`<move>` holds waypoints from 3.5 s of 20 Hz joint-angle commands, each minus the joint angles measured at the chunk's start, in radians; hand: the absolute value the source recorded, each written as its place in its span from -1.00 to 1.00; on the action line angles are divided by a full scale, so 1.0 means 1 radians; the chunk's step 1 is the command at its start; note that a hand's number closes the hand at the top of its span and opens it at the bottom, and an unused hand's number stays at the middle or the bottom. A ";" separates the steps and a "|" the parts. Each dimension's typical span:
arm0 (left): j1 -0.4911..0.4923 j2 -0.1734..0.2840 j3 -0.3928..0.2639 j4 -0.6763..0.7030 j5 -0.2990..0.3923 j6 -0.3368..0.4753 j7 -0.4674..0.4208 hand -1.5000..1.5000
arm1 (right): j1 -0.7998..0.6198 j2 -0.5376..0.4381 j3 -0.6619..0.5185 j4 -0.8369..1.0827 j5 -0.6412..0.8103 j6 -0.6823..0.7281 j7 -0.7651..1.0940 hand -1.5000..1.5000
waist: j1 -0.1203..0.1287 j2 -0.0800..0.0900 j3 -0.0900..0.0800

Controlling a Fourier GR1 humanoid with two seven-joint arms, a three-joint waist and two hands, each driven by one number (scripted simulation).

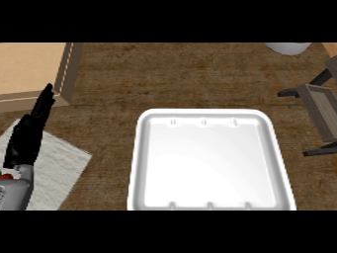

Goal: Pick the can from the tray and place it in the tiered basket

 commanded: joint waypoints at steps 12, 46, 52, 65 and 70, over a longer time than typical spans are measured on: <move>-0.027 -0.021 -0.013 -0.018 -0.027 -0.013 0.007 0.00 | -0.262 0.036 -0.090 -0.614 0.073 0.265 0.137 1.00 | 0.039 0.014 -0.003; -0.010 -0.032 0.006 0.018 -0.026 -0.009 -0.005 0.00 | -1.306 0.138 -1.152 -0.430 -0.134 0.880 0.029 1.00 | 0.005 0.002 0.001; 0.004 -0.026 0.007 -0.021 -0.025 -0.013 0.008 0.00 | -1.488 -0.194 -1.411 -0.121 -0.219 0.991 -0.154 1.00 | 0.013 0.002 0.003; 0.003 -0.020 0.031 -0.036 -0.022 -0.046 0.025 0.00 | -1.589 -0.479 -1.462 0.468 -0.288 0.924 -0.622 1.00 | 0.016 0.003 0.004; 0.010 -0.056 0.016 0.012 -0.059 -0.018 -0.039 0.00 | -1.584 -0.479 -1.455 0.615 -0.297 0.910 -0.689 1.00 | 0.014 0.006 0.003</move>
